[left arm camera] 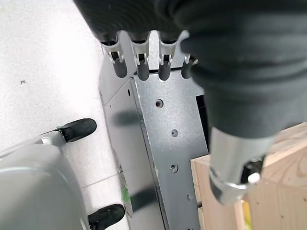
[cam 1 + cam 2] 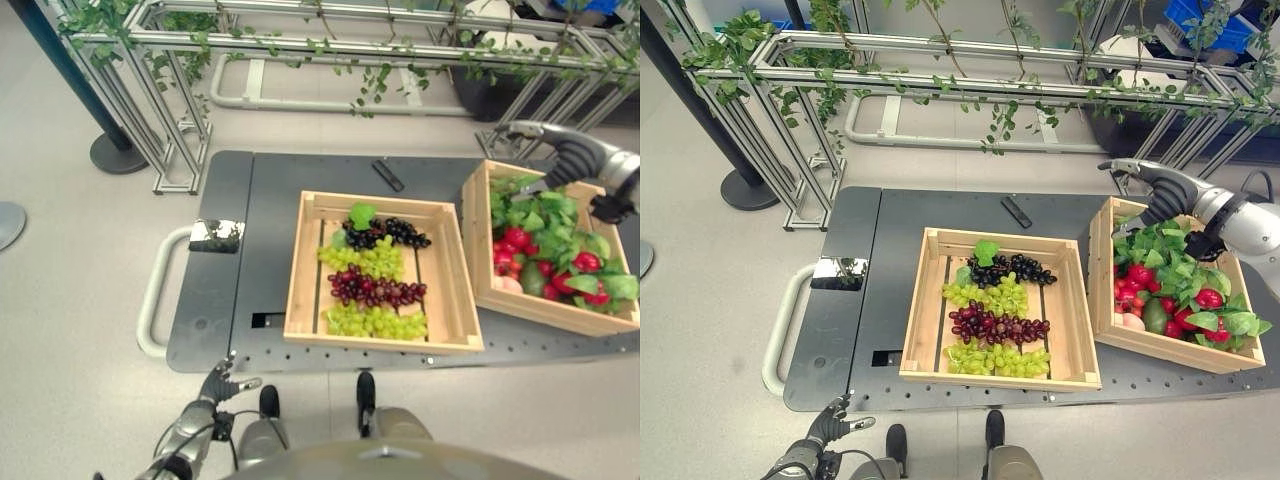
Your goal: Pick up the fruits from the basket on one side to the basket on the other side
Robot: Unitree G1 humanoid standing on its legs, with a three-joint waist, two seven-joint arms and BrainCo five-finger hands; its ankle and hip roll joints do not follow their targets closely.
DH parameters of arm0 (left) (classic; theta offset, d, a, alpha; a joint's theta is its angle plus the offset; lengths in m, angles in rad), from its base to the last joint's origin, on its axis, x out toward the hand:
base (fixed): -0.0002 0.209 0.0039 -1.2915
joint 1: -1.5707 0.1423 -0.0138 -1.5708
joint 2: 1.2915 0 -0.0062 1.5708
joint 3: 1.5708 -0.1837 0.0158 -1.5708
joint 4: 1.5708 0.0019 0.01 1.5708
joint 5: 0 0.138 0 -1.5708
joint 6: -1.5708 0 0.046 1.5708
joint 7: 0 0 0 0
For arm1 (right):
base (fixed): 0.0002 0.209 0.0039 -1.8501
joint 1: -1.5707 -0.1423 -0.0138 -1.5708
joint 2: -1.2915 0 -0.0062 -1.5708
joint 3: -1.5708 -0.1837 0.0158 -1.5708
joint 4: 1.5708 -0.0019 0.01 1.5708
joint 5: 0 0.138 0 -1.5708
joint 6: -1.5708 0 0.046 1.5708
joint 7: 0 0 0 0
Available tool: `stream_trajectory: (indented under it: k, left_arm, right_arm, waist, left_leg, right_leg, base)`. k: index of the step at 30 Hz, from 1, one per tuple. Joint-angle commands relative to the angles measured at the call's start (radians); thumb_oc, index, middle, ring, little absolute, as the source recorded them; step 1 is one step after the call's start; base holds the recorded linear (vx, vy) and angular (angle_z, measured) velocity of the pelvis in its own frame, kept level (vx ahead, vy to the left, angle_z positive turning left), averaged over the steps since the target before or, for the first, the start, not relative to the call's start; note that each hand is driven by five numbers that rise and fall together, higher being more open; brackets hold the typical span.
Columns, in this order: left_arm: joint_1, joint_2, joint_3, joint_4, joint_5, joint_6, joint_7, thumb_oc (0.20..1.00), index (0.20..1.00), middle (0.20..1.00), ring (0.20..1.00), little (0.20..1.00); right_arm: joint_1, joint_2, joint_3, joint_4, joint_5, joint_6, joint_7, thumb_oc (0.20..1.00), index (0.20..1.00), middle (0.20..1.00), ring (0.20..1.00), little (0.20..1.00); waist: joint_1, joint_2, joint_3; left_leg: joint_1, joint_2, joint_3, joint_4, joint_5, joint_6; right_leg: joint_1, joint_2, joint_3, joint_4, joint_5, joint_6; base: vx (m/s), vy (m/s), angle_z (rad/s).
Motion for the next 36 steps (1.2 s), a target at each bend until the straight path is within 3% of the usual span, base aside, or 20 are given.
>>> stream_trajectory:
  k: [1, 5, 14, 22, 27, 36]
  left_arm:
    - [-0.019, 0.048, 0.0, 0.003, -0.017, -0.016, -0.004, 1.0, 1.0, 1.0, 1.0, 1.0]
    - [-0.031, 0.066, -0.004, -0.013, -0.029, -0.012, -0.006, 1.0, 1.0, 1.0, 1.0, 1.0]
    - [-0.043, 0.129, -0.013, -0.076, -0.039, -0.008, -0.002, 1.0, 1.0, 1.0, 1.0, 1.0]
    - [-0.092, 0.175, -0.009, -0.166, -0.098, -0.009, 0.048, 1.0, 1.0, 1.0, 1.0, 1.0]
    - [-0.11, 0.18, 0.008, -0.185, -0.121, -0.018, 0.081, 1.0, 1.0, 1.0, 1.0, 1.0]
    - [-0.129, 0.189, 0.02, -0.17, -0.135, -0.029, 0.146, 1.0, 1.0, 1.0, 1.0, 1.0]
  right_arm:
    - [-0.15, -0.006, 0.118, -0.024, 0.041, -0.026, -0.01, 1.0, 1.0, 1.0, 1.0, 1.0]
    - [-0.35, 0.071, 0.301, -0.009, 0.004, -0.006, -0.009, 1.0, 1.0, 1.0, 1.0, 1.0]
    - [-0.484, 0.181, 0.38, 0.025, -0.047, 0.016, -0.042, 1.0, 1.0, 1.0, 1.0, 1.0]
    - [-0.693, 0.246, 0.462, 0.153, -0.106, 0.03, -0.128, 1.0, 1.0, 1.0, 1.0, 1.0]
    - [-0.769, 0.265, 0.489, 0.173, -0.113, 0.022, -0.158, 1.0, 1.0, 1.0, 1.0, 1.0]
    - [-0.832, 0.343, 0.549, 0.215, -0.142, 0.018, -0.188, 1.0, 1.0, 1.0, 1.0, 1.0]
  waist:
    - [0.03, -0.053, -0.02]
    - [0.046, -0.058, 0.017]
    - [0.077, -0.063, 0.116]
    - [0.085, -0.062, 0.259]
    - [0.081, -0.059, 0.312]
    - [0.07, -0.06, 0.315]
  left_leg:
    - [-0.081, 0.026, -0.011, 0.125, -0.06, -0.022]
    - [-0.11, 0.028, -0.016, 0.142, -0.057, -0.023]
    - [-0.199, 0.034, -0.04, 0.194, -0.054, -0.024]
    - [-0.392, 0.039, -0.064, 0.294, -0.038, -0.028]
    - [-0.484, 0.044, -0.073, 0.337, -0.031, -0.029]
    - [-0.665, 0.041, -0.095, 0.403, -0.034, -0.026]
  right_leg:
    - [-0.013, -0.045, 0.012, 0.134, -0.115, 0.065]
    - [-0.04, -0.041, 0.016, 0.149, -0.114, 0.063]
    - [-0.12, -0.029, 0.009, 0.215, -0.13, 0.057]
    - [-0.307, -0.023, 0.009, 0.335, -0.14, 0.048]
    - [-0.404, -0.019, 0.017, 0.389, -0.144, 0.042]
    - [-0.592, -0.014, 0.028, 0.469, -0.159, 0.027]
  base:
    - [-0.03, -0.004, -0.05]
    - [-0.05, -0.012, -0.01]
    - [-0.02, -0.009, 0.0]
    - [-0.07, -0.012, 0.06]
    - [-0.05, -0.015, 0.02]
    - [-0.01, -0.034, 0.01]
